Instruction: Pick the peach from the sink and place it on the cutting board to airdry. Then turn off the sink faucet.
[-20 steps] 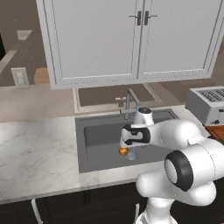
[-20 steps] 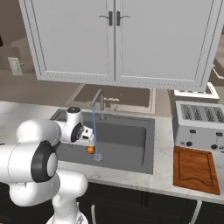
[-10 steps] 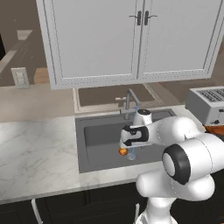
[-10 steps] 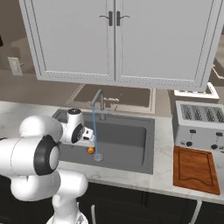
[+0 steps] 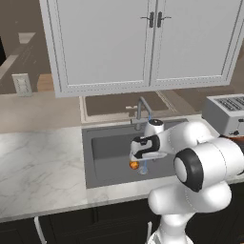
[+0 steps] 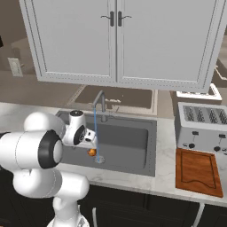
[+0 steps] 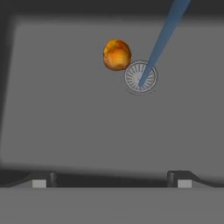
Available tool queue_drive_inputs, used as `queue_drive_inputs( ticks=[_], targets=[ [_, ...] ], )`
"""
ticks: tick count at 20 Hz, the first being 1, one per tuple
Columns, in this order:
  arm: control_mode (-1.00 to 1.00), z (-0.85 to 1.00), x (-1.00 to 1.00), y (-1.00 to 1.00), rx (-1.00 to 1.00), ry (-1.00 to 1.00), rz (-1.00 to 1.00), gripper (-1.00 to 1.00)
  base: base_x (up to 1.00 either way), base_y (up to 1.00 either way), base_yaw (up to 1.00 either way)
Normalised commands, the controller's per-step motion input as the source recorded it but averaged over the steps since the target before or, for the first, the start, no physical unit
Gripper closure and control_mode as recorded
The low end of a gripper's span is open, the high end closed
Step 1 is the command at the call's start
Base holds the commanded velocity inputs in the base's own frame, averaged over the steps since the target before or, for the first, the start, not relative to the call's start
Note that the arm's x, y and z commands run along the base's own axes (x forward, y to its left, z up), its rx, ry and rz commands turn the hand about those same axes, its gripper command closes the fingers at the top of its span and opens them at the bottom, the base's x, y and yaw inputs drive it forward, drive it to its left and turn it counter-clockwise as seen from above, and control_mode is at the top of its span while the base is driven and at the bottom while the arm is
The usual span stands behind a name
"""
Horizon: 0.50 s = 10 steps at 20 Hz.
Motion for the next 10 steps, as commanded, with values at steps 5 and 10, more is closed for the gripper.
queue_drive_inputs(
  ticks=[5, 10],
  targets=[
    [-1.0, 0.0, 0.13, 0.0, 0.0, 0.0, 0.0, -1.0, 0.0, 0.0, 0.0],
    [-1.0, -0.04, 0.16, 0.0, 0.0, 0.0, 0.0, -1.0, 0.0, 0.0, 0.0]
  ],
)
